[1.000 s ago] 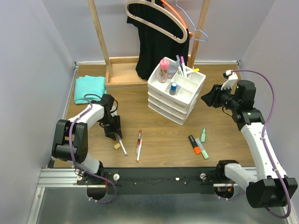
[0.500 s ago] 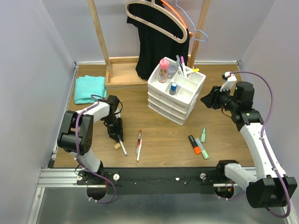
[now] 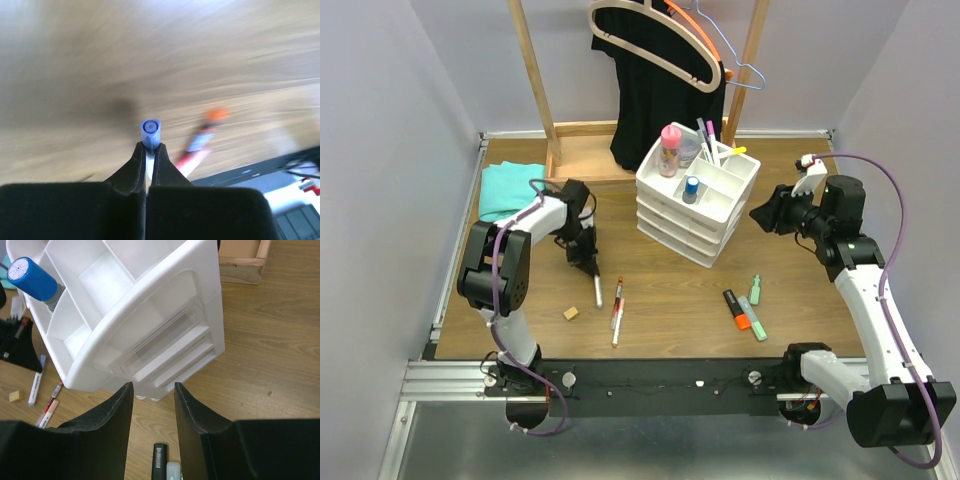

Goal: Sort the stationery into containers
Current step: Pick up the pen from the center of the board, then place the pen in the storage box.

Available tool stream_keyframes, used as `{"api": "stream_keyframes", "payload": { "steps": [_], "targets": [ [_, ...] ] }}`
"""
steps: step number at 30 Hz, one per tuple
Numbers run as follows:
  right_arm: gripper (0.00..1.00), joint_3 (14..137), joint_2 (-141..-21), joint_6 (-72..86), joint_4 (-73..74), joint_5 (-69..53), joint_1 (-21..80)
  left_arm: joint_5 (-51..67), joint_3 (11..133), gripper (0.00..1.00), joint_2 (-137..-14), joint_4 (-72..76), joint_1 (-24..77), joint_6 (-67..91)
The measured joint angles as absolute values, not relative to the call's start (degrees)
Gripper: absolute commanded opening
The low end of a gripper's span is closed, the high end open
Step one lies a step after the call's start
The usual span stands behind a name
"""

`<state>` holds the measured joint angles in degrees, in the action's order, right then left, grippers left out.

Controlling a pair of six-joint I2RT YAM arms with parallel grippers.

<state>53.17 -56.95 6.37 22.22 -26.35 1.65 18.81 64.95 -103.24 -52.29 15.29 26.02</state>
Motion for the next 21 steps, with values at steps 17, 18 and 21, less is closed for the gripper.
{"api": "stream_keyframes", "payload": {
  "steps": [17,18,21],
  "targets": [
    [0.43,63.0,-65.6,3.8,22.0,-27.3,1.7,41.5,89.1,0.00,-89.4,-43.7,18.1,19.9],
    [0.43,63.1,-65.6,3.8,22.0,-27.3,1.7,43.1,90.8,0.00,-89.1,-42.5,18.6,18.6],
    [0.43,63.2,-65.9,3.4,22.0,-27.3,1.7,47.8,95.8,0.00,-88.5,-36.7,20.6,15.0]
  ]
}}
